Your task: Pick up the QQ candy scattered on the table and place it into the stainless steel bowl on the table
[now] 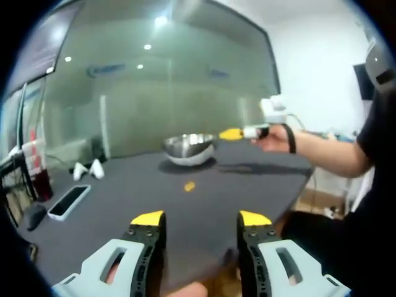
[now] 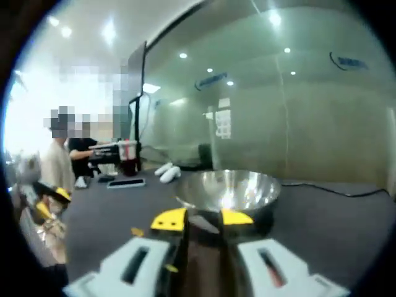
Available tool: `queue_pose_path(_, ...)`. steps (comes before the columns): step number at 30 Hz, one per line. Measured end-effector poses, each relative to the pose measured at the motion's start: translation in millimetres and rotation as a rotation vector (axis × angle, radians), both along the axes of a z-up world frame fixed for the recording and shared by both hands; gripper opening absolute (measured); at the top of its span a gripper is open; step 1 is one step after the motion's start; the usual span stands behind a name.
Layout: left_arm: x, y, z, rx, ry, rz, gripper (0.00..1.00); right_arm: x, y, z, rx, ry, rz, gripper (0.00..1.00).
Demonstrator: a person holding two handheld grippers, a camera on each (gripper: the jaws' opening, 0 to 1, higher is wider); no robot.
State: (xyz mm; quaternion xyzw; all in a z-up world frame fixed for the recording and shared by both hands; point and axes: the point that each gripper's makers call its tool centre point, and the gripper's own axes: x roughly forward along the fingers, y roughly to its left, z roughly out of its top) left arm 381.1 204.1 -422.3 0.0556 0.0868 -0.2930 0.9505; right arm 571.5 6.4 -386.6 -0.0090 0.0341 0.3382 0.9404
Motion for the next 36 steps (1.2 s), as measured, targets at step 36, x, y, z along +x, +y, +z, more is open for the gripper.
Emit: queue_pose_path(36,-8.3,2,-5.4,0.036,0.007,0.013,0.47,-42,117,-70.4,-0.25,0.05,0.399,0.2)
